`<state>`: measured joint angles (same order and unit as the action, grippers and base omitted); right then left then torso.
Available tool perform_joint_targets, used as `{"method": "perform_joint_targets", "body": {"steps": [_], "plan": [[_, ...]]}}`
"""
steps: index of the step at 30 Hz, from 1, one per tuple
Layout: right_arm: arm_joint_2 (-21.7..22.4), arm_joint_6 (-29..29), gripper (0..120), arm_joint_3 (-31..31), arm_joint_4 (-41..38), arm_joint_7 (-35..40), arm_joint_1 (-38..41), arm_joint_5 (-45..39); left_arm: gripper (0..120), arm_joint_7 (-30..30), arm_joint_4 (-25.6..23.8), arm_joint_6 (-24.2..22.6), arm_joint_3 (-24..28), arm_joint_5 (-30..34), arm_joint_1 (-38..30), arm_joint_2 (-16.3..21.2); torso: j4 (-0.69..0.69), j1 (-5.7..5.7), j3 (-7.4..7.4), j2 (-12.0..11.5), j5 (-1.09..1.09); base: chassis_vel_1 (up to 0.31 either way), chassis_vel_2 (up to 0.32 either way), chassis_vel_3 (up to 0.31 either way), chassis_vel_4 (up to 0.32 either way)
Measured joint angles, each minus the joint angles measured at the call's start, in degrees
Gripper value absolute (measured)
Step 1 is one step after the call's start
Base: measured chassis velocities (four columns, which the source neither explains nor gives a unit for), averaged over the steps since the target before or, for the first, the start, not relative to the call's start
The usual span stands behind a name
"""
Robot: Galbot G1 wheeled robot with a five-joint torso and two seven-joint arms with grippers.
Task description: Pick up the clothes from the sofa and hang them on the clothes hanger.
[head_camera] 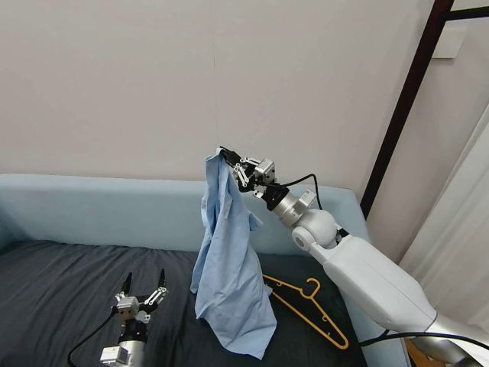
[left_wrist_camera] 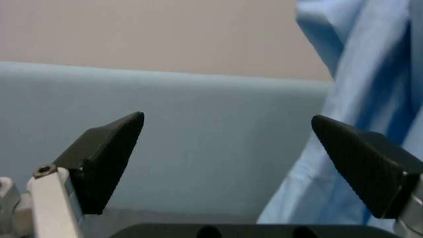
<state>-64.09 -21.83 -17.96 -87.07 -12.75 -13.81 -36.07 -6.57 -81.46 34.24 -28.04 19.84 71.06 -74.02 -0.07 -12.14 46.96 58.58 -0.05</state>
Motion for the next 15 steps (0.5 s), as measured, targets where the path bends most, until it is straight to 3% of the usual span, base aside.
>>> {"method": "perform_joint_targets", "body": {"steps": [4, 7, 15], "plan": [[-1.24, 0.11, 0, -0.48, 0.96, 0.09, 0.83, 0.05, 100, -1.83, 3.98, 1.26, 0.72, -2.92, -2.21, 0.14, -0.02, 0.0, 0.0, 0.0, -0.01, 0.0, 0.0, 0.0, 0.0], [-3.39, 0.31, 0, -1.68, 1.88, 0.13, 1.83, 0.22, 100, -2.67, 8.99, 2.51, 1.74, -6.3, -5.36, -0.36, 0.05, 0.0, 0.0, 0.0, 0.0, 0.0, 0.0, 0.0, 0.0], [-4.1, 0.37, 0, -2.3, 1.93, 0.13, 2.03, 1.11, 100, -2.04, 14.63, 2.78, 3.78, -7.06, -10.6, -2.5, -0.02, 0.0, 0.0, 0.0, 0.01, 0.0, 0.0, 0.0, 0.0]]}}
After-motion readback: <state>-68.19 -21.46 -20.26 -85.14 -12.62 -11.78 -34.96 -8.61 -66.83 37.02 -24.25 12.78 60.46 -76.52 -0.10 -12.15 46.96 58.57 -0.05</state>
